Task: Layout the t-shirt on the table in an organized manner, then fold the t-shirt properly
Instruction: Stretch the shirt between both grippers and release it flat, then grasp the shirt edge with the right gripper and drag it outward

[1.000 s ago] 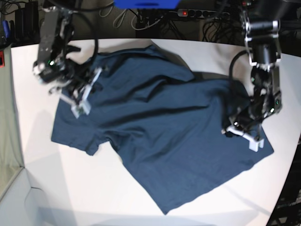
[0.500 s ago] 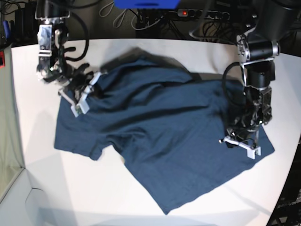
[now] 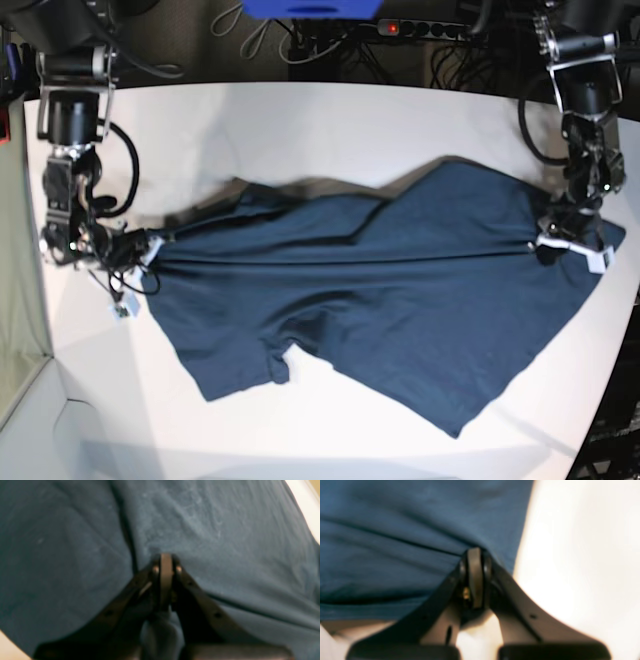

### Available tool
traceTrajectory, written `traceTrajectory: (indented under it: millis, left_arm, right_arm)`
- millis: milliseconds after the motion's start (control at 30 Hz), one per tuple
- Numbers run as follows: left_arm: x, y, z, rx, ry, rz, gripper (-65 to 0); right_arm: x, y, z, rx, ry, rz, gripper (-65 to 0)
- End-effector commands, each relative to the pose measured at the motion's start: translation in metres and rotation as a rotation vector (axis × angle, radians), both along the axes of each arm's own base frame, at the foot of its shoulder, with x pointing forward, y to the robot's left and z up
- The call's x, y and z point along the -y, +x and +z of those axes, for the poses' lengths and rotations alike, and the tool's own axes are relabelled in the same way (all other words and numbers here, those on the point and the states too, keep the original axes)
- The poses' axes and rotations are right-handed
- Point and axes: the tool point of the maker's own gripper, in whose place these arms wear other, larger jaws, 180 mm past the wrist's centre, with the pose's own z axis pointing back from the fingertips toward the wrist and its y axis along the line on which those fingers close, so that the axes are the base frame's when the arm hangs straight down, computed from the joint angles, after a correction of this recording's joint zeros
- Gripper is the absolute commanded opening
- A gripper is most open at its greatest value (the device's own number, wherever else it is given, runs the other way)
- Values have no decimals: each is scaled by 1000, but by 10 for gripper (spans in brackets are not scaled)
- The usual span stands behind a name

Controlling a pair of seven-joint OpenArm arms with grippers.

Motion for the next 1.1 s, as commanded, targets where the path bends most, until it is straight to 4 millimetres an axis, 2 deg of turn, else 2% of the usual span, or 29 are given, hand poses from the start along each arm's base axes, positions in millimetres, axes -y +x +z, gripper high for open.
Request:
traceTrajectory:
  millis: [0, 67, 167, 233, 267, 367, 433, 500, 633, 700, 800, 1067]
  left_arm:
    - [-9, -16, -7, -108, 31, -10, -646]
    - [1, -10, 13, -81, 2, -51, -646]
    - [9, -4, 49, -18, -32, -75, -646]
    - [13, 2, 74, 28, -33, -94, -646]
    - [19, 3, 83, 39, -34, -108, -646]
    - [24, 5, 107, 77, -15, -122, -646]
    - [22, 5, 114, 81, 10, -123, -646]
    - [19, 6, 116, 79, 38, -122, -646]
    - [14, 8, 115, 63, 77, -122, -646]
    - [14, 11, 118, 67, 84, -122, -646]
    - [14, 12, 118, 69, 84, -125, -646]
    - [16, 8, 114, 58, 80, -126, -646]
  right_arm:
    - [12, 25, 30, 87, -20, -20, -650]
    - [11, 35, 50, 123, -37, -10, -650]
    - [4, 34, 83, 158, -98, 23, -650]
    - [-4, 19, 99, 166, -142, 51, -650]
    - [-14, 9, 108, 179, -160, 72, -650]
    - [-42, -31, 121, 201, -192, 124, -650]
    - [-71, -61, 115, 196, -174, 187, -650]
    - [-105, -90, 95, 153, -135, 275, -606]
    - [-152, -124, 66, 96, -65, 411, -536]
    - [-164, -131, 63, 100, -39, 441, -518]
    - [-169, -132, 62, 100, -30, 455, -510]
    - [-181, -119, 72, 138, -36, 496, -510]
